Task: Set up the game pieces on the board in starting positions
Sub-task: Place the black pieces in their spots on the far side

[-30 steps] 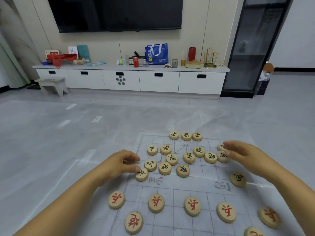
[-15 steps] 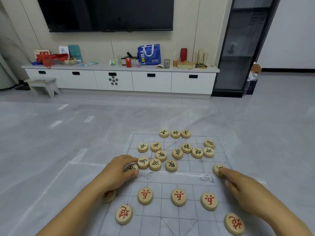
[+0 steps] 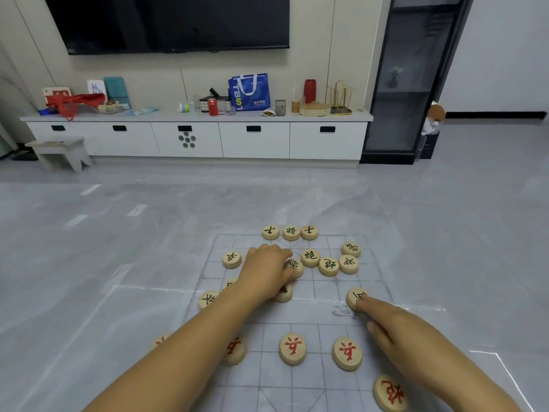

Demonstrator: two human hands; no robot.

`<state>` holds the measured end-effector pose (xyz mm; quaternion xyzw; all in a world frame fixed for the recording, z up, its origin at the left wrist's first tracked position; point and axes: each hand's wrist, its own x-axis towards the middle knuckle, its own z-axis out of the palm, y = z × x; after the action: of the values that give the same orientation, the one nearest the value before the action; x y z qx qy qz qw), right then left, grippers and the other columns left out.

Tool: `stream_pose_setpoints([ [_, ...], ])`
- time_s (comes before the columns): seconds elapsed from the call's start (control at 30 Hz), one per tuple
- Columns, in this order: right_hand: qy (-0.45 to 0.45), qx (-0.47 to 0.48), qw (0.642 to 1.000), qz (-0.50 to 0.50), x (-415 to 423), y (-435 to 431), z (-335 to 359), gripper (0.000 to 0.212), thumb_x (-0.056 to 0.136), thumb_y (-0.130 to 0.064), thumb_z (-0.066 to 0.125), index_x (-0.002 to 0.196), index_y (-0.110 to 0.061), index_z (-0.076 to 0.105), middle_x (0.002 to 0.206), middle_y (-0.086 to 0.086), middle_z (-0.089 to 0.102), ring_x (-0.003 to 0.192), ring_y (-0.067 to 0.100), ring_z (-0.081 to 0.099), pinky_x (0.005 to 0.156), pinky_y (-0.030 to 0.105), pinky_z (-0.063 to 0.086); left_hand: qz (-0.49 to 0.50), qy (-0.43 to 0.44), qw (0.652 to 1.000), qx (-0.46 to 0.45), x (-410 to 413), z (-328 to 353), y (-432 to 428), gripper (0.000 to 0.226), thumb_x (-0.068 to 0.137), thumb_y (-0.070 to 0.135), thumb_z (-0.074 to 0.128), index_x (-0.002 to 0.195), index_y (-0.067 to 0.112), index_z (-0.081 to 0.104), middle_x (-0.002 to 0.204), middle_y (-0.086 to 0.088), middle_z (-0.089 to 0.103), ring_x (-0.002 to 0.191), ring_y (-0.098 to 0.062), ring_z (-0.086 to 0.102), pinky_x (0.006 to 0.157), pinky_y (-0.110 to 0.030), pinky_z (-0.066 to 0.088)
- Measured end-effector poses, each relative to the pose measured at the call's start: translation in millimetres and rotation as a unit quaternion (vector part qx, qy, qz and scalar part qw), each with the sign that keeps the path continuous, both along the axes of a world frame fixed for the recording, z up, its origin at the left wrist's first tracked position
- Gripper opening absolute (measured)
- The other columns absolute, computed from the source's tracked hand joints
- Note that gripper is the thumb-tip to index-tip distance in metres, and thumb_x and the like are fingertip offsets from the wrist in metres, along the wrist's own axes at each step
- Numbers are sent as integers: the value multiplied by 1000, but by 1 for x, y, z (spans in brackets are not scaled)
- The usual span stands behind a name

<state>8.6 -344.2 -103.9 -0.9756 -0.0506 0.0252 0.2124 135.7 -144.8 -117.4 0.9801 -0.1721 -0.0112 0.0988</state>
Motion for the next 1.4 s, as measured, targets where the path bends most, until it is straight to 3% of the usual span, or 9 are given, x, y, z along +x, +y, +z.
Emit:
stream_pose_setpoints([
  [0.13, 8, 16, 1000, 4, 1, -4, 1, 35, 98, -29, 32, 131, -39, 39, 136, -16, 48, 123, 7, 46, 100, 18, 37, -16, -2, 999, 42, 3, 0, -25, 34, 86, 34, 56, 112, 12, 59, 116, -10, 54, 112, -28, 44, 92, -35, 32],
  [0.43, 23, 17, 1000, 11, 1, -7, -1, 39, 97, -27, 35, 134, -37, 36, 141, -16, 43, 127, 6, 41, 103, 19, 34, -120, 108, 976, -145, -33, -2, -34, 45, 85, 18, 62, 127, 24, 47, 130, 3, 54, 116, -17, 51, 97, -32, 43],
  [0.5, 27, 25, 999, 4, 2, -8, 0, 39, 98, -27, 34, 136, -36, 35, 142, -16, 41, 129, 6, 40, 102, 18, 32, -97, 84, 975, -179, -27, 2, -17, 42, 86, 13, 57, 126, 24, 49, 129, 6, 53, 117, -12, 48, 99, -27, 39],
  [0.63, 26, 32, 998, -41, 4, -14, 5, 41, 99, -25, 33, 140, -32, 31, 145, -12, 39, 130, 9, 39, 94, 17, 33, 15, 31, 970, -242, -9, 10, 21, 30, 88, 12, 56, 117, 17, 56, 114, 4, 54, 99, -8, 48, 84, -19, 35],
  [0.73, 25, 20, 998, -53, 4, -18, 5, 43, 99, -26, 32, 141, -32, 29, 148, -10, 35, 134, 10, 35, 102, 20, 31, 51, 8, 974, -220, -1, 7, 43, 24, 86, 15, 59, 110, 16, 59, 111, 1, 55, 103, -14, 51, 81, -23, 37],
  [0.87, 26, 23, 999, -37, 4, -16, 3, 42, 99, -25, 32, 140, -32, 29, 149, -12, 32, 135, 9, 33, 104, 19, 29, 66, 0, 982, -177, -4, 0, 58, 25, 83, 16, 63, 108, 19, 60, 114, -1, 55, 108, -20, 49, 94, -36, 42],
  [1.2, 16, 8, 1000, 4, 5, -12, -5, 42, 99, -27, 33, 139, -37, 29, 150, -18, 27, 137, 4, 28, 109, 17, 23, 119, -20, 972, -202, -8, -5, 81, 20, 86, 12, 60, 105, 15, 60, 111, -2, 53, 95, -10, 50, 80, -22, 38],
  [1.3, 10, 12, 1000, 14, 4, -11, -6, 40, 98, -28, 33, 137, -38, 32, 146, -20, 32, 133, 2, 32, 106, 15, 26, 62, -37, 973, -217, -15, 2, 70, 17, 86, 18, 61, 103, 18, 62, 103, 3, 53, 97, -12, 53, 81, -23, 40],
  [1.4, -6, 17, 1000, 17, 6, -8, -7, 38, 97, -26, 35, 134, -35, 38, 143, -19, 38, 130, 3, 37, 103, 15, 28, -46, -13, 987, -154, -25, 4, 42, 31, 84, 28, 64, 113, 19, 61, 104, 3, 53, 102, -14, 49, 90, -28, 41],
])
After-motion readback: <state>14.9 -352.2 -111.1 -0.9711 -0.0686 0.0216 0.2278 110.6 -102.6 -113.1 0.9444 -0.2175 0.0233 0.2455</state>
